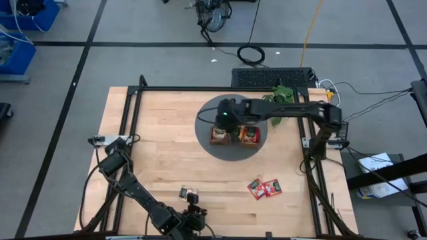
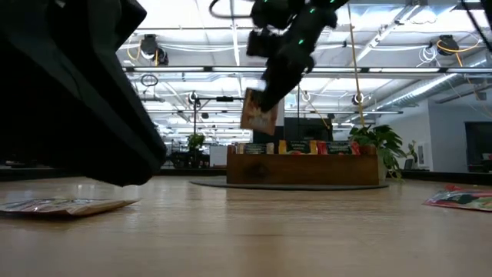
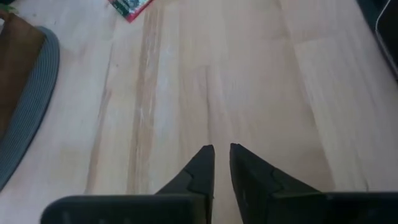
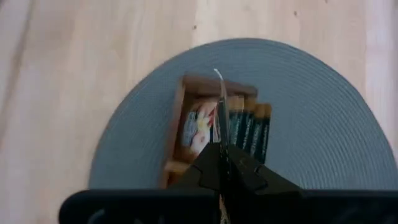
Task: Pick & Place Tea
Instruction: Put the brown tea bag into the left section of the wooden organizer
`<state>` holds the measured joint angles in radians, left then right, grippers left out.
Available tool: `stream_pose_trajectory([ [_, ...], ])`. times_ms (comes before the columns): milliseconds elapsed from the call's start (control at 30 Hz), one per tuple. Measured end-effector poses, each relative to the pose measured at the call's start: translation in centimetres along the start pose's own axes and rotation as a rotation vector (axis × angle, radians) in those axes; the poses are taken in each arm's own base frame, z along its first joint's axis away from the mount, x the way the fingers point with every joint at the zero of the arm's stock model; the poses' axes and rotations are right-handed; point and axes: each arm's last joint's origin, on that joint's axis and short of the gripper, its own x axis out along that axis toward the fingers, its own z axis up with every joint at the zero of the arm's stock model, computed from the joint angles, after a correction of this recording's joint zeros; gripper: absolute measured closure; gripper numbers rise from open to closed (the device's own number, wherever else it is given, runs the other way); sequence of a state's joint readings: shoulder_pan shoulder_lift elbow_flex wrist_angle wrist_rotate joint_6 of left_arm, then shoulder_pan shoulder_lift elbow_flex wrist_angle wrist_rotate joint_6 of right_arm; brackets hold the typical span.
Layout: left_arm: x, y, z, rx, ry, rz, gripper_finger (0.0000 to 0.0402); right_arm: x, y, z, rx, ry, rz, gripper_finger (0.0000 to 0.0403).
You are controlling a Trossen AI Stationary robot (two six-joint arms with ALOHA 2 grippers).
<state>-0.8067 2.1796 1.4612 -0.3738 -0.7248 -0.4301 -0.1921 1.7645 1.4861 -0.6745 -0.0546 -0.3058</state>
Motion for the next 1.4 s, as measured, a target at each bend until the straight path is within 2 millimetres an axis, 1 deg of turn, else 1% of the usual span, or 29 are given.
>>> stream_pose_trajectory([
  [100,-0.1,0.0,-0.3,0.006,0.023,0.008,0.0352,2.0,-1.1,0.0,-0.001,0.061,0.009,0.0403],
  [200,-0.2,0.1,-0.7,-0.004,0.051,0.022,0.036,3.9,-1.8,-0.2,-0.009,0.102,0.016,0.0403],
  [333,-0.2,0.2,-0.9,-0.029,0.067,0.03,0.037,5.4,-2.5,-0.6,0.0,0.139,0.022,0.0403],
  [433,-0.3,0.2,-0.9,-0.042,0.067,0.031,0.0377,5.9,-2.6,-1.0,0.007,0.165,0.03,0.0403],
  [567,-0.1,0.2,-1.2,-0.064,0.066,0.031,0.039,6.0,-2.4,-1.0,0.011,0.176,0.034,0.0403],
  [700,-0.1,0.1,-1.3,-0.086,0.063,0.03,0.0398,6.1,-1.3,-0.6,-0.012,0.174,0.047,0.0397],
  [800,-0.1,0.1,-1.2,-0.092,0.054,0.025,0.0388,6.1,-0.4,-0.4,-0.018,0.172,0.055,0.0383],
  [933,-0.1,0.1,-1.1,-0.095,0.052,0.024,0.0371,6.2,0.1,-0.2,0.0,0.167,0.057,0.0358],
  [1067,-0.1,0.1,-1.1,-0.095,0.052,0.023,0.0374,6.2,0.0,-0.1,0.017,0.172,0.029,0.0328],
  [1233,-0.1,0.0,-1.1,-0.098,0.047,0.02,0.0394,6.1,-0.7,-0.3,0.032,0.194,-0.057,0.0288],
  [1333,-0.2,-0.2,-1.0,-0.087,0.035,0.011,0.0397,5.6,-1.0,-0.3,0.038,0.186,-0.091,0.0272],
  [1400,-0.2,-0.2,-1.0,-0.083,0.032,0.008,0.039,4.9,-1.1,-0.1,0.04,0.171,-0.096,0.0266],
])
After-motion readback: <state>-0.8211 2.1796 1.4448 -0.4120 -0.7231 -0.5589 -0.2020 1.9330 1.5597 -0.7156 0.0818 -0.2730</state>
